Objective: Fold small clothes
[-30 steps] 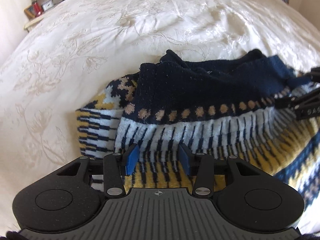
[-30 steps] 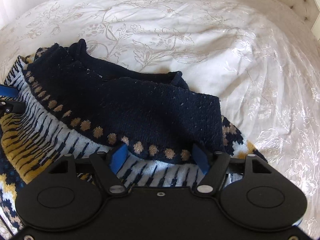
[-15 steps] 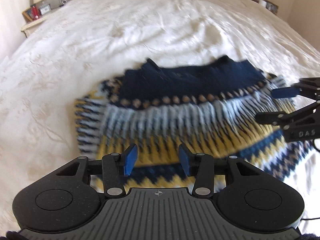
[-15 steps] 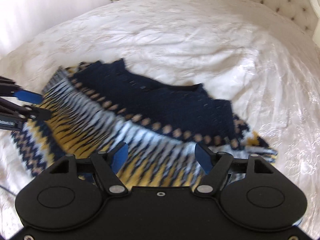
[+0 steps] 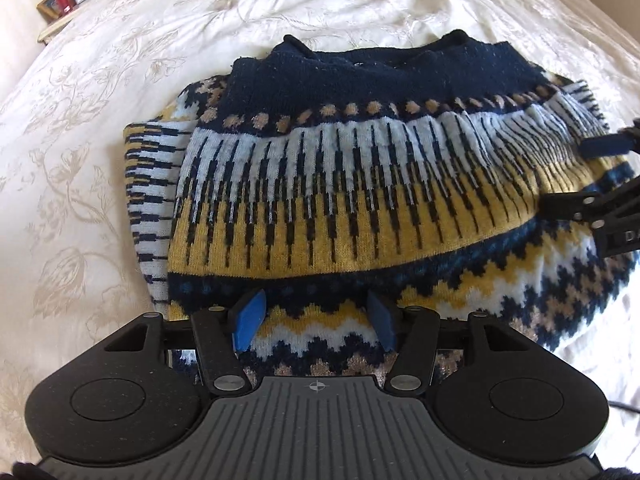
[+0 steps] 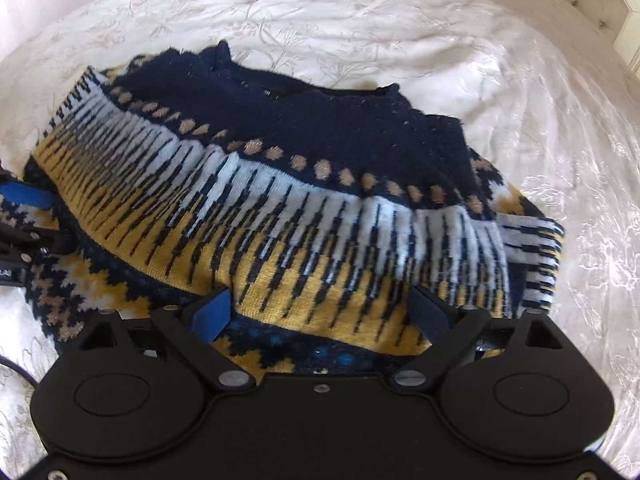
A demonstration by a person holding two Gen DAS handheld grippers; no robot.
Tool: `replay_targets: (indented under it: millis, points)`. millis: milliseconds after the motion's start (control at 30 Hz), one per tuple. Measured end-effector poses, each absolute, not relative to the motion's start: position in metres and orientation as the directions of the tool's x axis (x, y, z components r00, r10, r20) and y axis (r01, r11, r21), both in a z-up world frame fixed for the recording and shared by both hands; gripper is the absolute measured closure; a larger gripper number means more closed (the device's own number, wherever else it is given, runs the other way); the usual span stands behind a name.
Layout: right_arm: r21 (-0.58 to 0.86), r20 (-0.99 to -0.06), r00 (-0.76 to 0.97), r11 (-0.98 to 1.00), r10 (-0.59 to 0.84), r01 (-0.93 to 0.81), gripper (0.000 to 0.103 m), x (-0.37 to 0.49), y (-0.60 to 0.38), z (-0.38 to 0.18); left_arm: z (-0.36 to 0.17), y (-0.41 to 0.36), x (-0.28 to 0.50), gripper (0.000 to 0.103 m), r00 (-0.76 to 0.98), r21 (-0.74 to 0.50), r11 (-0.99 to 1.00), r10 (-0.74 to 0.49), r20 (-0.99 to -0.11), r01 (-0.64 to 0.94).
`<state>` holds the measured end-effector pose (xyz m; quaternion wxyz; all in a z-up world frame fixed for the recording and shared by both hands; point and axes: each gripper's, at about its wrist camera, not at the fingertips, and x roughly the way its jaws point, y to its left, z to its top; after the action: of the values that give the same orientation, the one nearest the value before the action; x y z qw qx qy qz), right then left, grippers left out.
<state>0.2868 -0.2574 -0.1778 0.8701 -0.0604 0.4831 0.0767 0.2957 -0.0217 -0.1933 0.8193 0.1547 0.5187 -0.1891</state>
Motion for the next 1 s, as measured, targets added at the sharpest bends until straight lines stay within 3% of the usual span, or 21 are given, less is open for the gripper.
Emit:
replay_targets:
  millis: [133, 400, 800, 900, 1000]
  points:
    - [0.148, -0.796, 0.581, 0.985, 0.17, -0.085, 0.008, 0.265, -0.293, -0.164, -0.183, -0.014, 0.295, 0.048, 0.372, 0.003, 0.901, -0.176, -0.911, 0.434]
    - [0.306, -0.794, 0.595, 0.929, 0.127, 0.209, 0.007, 0.242, -0.377, -0.164, -0.155, -0.018, 0.307, 0.048, 0.373, -0.114, 0.92, -0.263, -0.89, 0.376]
    - [0.523, -0.772, 0.558, 0.804, 0.304, 0.285, 0.001, 0.249, -0.411, -0.206, -0.181, -0.073, 0.354, 0.048, 0.318, -0.127, 0.928, -0.245, -0.916, 0.351]
    - [0.567, -0.745, 0.561, 0.786, 0.361, 0.247, 0.0, 0.255, -0.411, -0.209, -0.19, -0.081, 0.368, 0.042, 0.313, -0.115, 0.936, -0.224, -0.923, 0.332]
    - [0.638, -0.698, 0.571, 0.738, 0.432, 0.222, 0.0, 0.262, -0.414, -0.214, -0.198, -0.09, 0.377, 0.028, 0.296, -0.111, 0.938, -0.214, -0.931, 0.329]
